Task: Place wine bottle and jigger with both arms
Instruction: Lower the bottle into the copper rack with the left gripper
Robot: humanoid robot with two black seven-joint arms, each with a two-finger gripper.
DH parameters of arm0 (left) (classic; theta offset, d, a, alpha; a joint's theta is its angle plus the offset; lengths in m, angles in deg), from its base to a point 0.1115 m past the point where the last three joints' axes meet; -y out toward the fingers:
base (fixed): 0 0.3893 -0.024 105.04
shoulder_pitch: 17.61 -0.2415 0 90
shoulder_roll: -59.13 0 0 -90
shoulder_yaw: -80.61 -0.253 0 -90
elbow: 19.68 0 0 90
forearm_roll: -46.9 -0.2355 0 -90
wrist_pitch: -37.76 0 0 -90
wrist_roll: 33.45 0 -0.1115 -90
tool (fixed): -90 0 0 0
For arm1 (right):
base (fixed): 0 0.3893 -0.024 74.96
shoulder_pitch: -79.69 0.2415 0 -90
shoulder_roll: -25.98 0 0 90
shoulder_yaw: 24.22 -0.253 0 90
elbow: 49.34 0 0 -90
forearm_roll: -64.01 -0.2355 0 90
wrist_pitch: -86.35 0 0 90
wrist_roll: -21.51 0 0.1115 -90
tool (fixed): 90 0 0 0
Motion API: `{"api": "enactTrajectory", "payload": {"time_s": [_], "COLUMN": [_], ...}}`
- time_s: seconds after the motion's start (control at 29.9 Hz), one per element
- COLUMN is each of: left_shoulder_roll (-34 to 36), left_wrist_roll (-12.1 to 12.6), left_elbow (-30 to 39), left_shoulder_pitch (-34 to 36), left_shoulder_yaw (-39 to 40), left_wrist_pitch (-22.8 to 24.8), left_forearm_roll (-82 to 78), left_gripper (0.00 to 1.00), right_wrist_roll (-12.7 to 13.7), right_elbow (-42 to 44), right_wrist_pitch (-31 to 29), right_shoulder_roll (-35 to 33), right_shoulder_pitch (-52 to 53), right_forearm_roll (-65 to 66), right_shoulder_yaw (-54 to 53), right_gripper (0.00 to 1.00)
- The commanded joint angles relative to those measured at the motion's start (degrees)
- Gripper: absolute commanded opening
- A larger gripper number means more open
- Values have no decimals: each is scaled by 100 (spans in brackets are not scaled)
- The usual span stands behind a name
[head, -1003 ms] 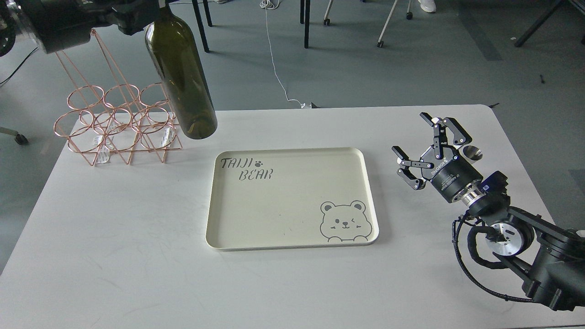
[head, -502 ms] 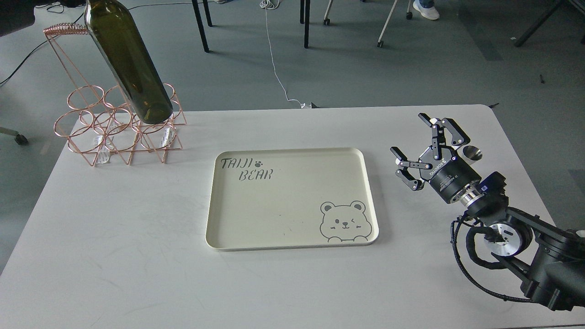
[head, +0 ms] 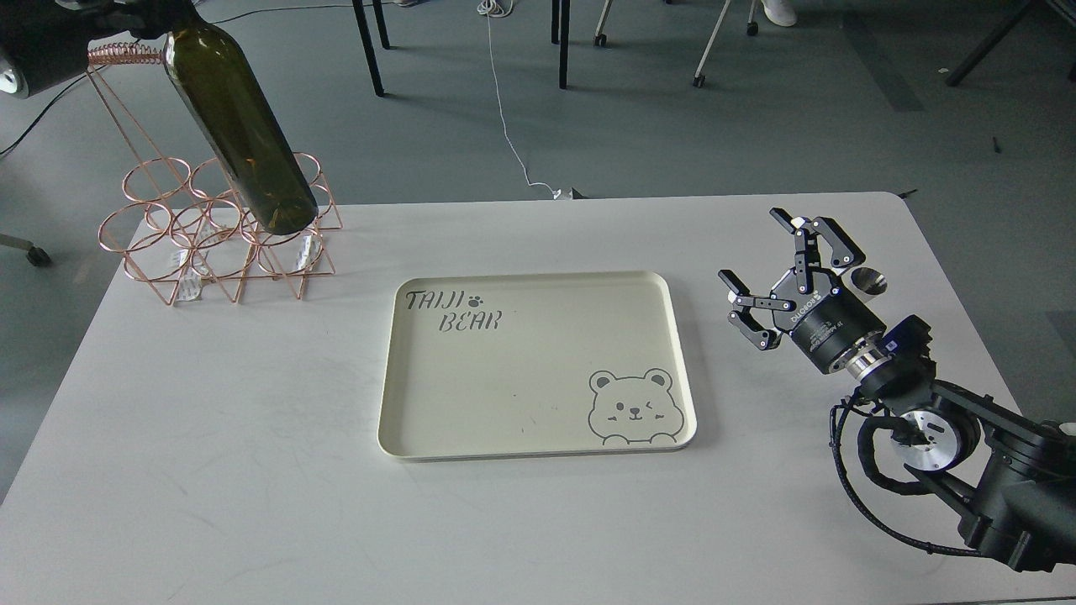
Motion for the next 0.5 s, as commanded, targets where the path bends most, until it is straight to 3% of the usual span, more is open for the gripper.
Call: {"api": "enactTrajectory", "payload": {"time_s": [0.0,0.47], "left_shoulder_roll": [-3,-117], "left_wrist_roll": [0,0], "left_elbow": [-69,-149], "left_shoulder_pitch": [2,-6], "left_shoulder_yaw": [-1,-10], "left_wrist_pitch": [-49,-155], "left_forearm_roll": [-165,-298], "left_gripper": [20,20], "right_wrist_roll": [0,0], "right_elbow": [0,9], "right_wrist_pitch": [0,0], "right_shoulder_roll": [7,7], "right_shoulder_pitch": [-26,-35], "right_forearm_roll": [0,0], "right_shoulder_yaw": [0,-1], "right_gripper": [99,99]}}
